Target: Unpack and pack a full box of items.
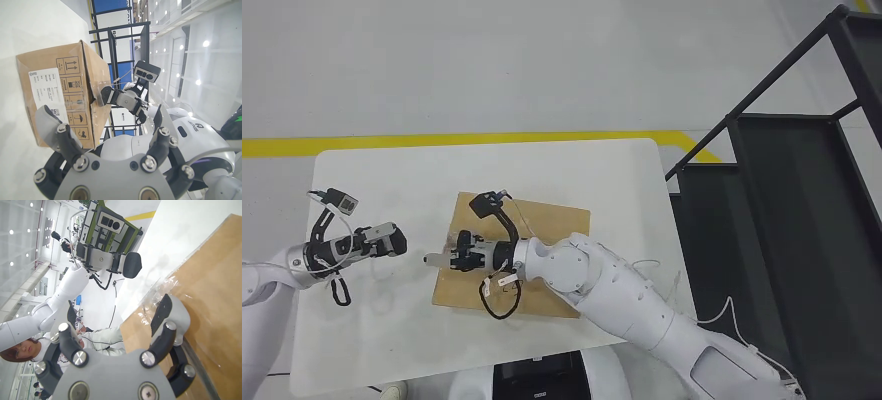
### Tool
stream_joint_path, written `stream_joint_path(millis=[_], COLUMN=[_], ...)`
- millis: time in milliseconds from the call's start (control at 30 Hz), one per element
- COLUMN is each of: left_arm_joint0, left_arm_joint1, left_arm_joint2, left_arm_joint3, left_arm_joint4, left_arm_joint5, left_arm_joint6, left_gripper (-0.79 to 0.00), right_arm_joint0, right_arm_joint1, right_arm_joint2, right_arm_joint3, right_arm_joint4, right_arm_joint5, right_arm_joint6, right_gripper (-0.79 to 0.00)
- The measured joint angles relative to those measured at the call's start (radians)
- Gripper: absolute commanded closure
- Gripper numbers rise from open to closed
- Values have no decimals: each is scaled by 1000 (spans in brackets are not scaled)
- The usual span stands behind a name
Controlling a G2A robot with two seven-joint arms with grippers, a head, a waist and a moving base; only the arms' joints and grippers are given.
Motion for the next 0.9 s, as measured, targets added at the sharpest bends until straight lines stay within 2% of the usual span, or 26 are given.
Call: stream_joint_path(millis=[333, 500, 733, 900], left_arm_joint0=[7, 9, -2, -10], left_arm_joint1=[-2, -3, -6, -8], left_arm_joint2=[-10, -14, -9, -3], left_arm_joint3=[1, 7, 7, -1], left_arm_joint4=[-5, -8, -5, 3], left_arm_joint5=[3, 1, 10, 14], left_arm_joint6=[0, 0, -2, 1], left_gripper=[-785, -785, -785, -785], right_arm_joint0=[53, 52, -42, -137], right_arm_joint1=[-35, -41, 2, 43], right_arm_joint2=[-48, -37, 86, 200], right_arm_joint3=[45, 67, -66, -151], right_arm_joint4=[11, 48, 113, 46], right_arm_joint5=[-2, -24, -72, -39], right_arm_joint6=[-16, -8, 73, 98], right_gripper=[-785, -785, -785, -785])
